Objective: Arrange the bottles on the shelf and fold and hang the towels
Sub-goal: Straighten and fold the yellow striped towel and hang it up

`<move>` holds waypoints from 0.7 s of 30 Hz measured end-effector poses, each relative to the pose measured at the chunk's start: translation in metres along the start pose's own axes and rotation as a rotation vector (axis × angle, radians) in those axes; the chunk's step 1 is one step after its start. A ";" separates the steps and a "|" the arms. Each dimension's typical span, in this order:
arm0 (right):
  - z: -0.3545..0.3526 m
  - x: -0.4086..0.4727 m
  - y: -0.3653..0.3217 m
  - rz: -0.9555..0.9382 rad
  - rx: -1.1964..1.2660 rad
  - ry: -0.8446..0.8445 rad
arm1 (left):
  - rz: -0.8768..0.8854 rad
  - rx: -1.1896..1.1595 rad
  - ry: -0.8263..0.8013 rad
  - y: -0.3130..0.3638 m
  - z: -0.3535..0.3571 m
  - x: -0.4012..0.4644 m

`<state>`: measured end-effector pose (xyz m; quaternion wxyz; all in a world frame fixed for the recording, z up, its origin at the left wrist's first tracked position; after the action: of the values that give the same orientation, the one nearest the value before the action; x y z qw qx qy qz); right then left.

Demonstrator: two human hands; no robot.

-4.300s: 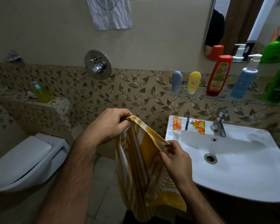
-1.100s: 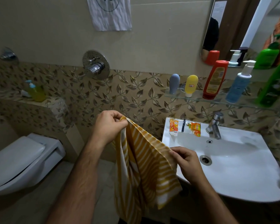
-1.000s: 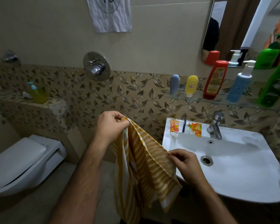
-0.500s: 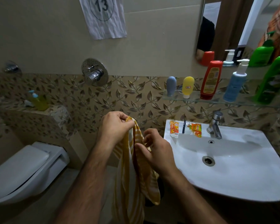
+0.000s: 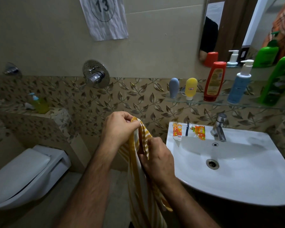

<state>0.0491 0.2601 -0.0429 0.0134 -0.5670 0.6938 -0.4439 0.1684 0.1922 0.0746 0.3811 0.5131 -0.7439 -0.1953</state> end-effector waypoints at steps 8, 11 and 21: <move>-0.005 -0.007 0.019 0.348 0.185 -0.120 | -0.009 -0.006 0.015 -0.011 -0.005 0.007; -0.016 -0.003 0.036 0.459 0.325 -0.164 | -0.020 -0.010 0.032 -0.027 -0.007 0.008; -0.057 0.034 0.031 0.560 0.625 -0.374 | -0.128 -0.152 -0.129 -0.081 0.020 -0.003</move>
<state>-0.0171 0.2666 -0.0116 0.4280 -0.3967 0.6389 -0.5012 0.2031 0.1605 0.0055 0.3569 0.5156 -0.7157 -0.3077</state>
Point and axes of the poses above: each hand's wrist, its own x-axis towards the middle knuckle, its own z-axis out of the palm, y = z × x, the point moved 1 cm from there along x, towards the middle knuckle, and after that the axes turned 11 degrees about z, right-handed, at the moved point
